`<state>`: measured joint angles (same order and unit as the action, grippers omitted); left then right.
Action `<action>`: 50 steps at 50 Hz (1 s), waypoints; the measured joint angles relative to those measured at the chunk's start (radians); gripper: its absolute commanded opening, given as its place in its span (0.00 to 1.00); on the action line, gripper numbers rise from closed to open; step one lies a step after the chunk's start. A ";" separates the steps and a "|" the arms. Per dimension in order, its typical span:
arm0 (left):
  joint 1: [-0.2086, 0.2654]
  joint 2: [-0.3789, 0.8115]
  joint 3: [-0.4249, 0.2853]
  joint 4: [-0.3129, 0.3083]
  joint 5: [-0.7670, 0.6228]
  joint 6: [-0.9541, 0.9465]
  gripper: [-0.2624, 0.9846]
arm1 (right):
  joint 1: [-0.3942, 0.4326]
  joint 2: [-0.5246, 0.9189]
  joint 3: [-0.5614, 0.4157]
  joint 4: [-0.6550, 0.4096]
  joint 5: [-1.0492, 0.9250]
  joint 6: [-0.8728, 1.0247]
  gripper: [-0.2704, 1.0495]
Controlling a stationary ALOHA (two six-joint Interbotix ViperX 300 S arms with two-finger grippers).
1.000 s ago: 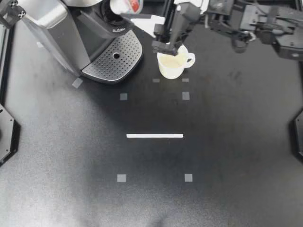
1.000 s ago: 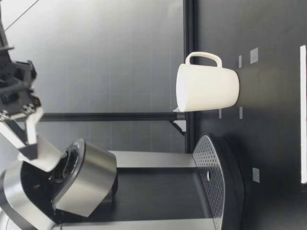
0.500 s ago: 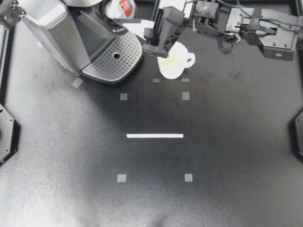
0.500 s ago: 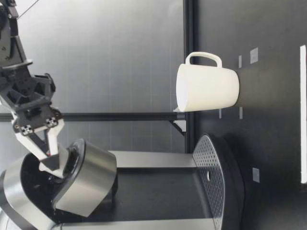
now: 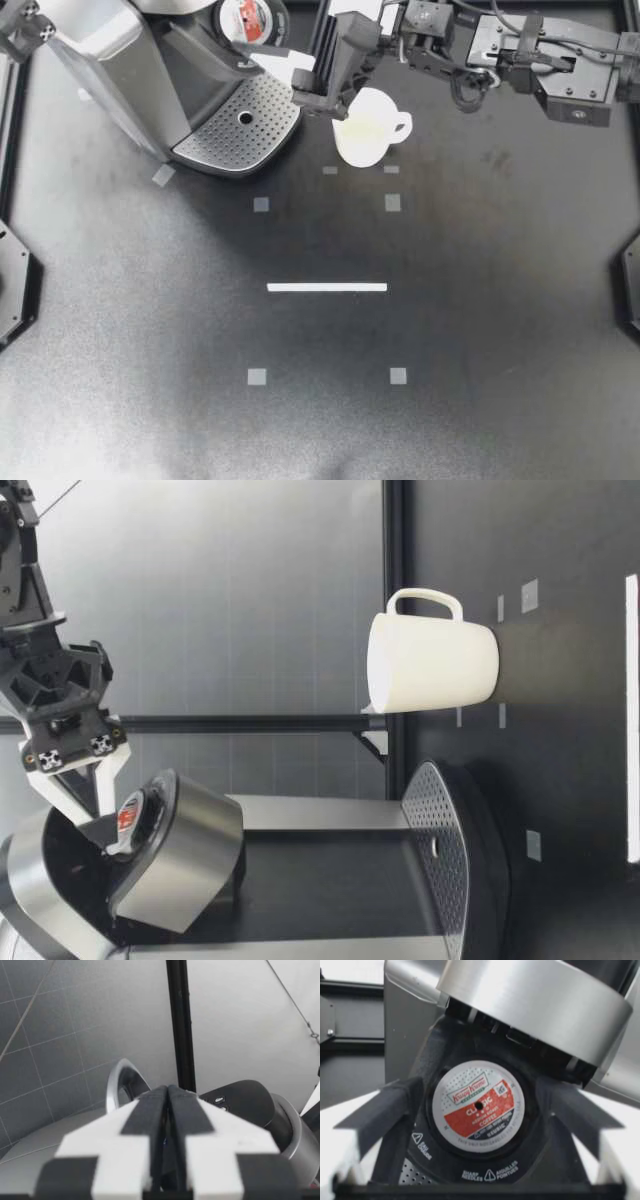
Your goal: Place the coffee capsule inside the capsule container, then place the cup onto the center of the cup tray.
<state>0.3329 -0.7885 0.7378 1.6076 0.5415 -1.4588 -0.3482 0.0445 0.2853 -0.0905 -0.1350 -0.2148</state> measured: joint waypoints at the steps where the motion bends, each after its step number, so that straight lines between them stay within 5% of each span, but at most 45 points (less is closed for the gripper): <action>1: 0.000 0.000 0.002 -0.002 0.000 0.000 0.31 | 0.000 0.000 0.000 0.002 0.000 0.000 0.87; 26: 0.003 -0.003 0.063 0.020 0.264 -0.012 0.31 | 0.044 -0.199 0.190 0.048 -0.135 0.005 0.85; 38: 0.067 0.020 0.081 0.023 0.245 -0.067 0.31 | 0.064 -0.267 0.278 0.097 -0.213 0.005 0.70; 50: 0.110 0.066 0.081 0.025 0.166 -0.109 0.31 | 0.074 -0.293 0.327 0.100 -0.261 0.008 0.69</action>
<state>0.4433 -0.7225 0.8191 1.6322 0.7072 -1.5677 -0.2746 -0.2485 0.6121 0.0092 -0.3958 -0.2071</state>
